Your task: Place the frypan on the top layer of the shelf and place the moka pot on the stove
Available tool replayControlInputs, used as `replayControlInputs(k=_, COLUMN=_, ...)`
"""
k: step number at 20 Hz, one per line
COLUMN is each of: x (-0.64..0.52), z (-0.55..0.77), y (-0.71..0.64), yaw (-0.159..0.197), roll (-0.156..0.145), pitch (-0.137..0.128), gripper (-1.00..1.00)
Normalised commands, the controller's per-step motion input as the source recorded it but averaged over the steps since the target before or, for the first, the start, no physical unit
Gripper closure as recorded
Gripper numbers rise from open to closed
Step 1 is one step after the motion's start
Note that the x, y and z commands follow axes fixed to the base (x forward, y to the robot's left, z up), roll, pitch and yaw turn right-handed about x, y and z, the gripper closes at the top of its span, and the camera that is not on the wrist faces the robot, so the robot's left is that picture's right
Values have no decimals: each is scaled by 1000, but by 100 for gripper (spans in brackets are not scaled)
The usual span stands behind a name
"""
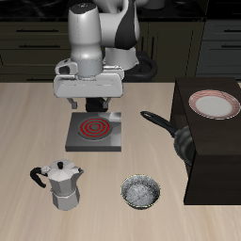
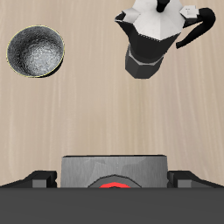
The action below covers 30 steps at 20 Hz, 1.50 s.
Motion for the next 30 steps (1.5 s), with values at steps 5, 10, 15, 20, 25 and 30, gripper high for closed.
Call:
replayControlInputs(k=5, x=241, z=140, y=-153, yaw=-14, roll=-9, pitch=6, gripper=-100)
replayControlInputs(k=10, x=325, z=97, y=-149, yaw=-15, roll=-16, pitch=-11, gripper=-100)
replayControlInputs(k=15, x=315, z=18, y=-225, yaw=-20, roll=-43, pitch=-8, gripper=-100)
replayControlInputs(k=20, x=285, z=-101, y=-159, yaw=0, roll=-39, pitch=17, gripper=-100)
replayControlInputs(k=25, x=133, z=39, y=-25, yaw=1, roll=-13, pitch=-9, gripper=-100)
replayControlInputs(k=30, x=162, z=88, y=-97, yaw=-11, roll=-1, pitch=-5, gripper=-100)
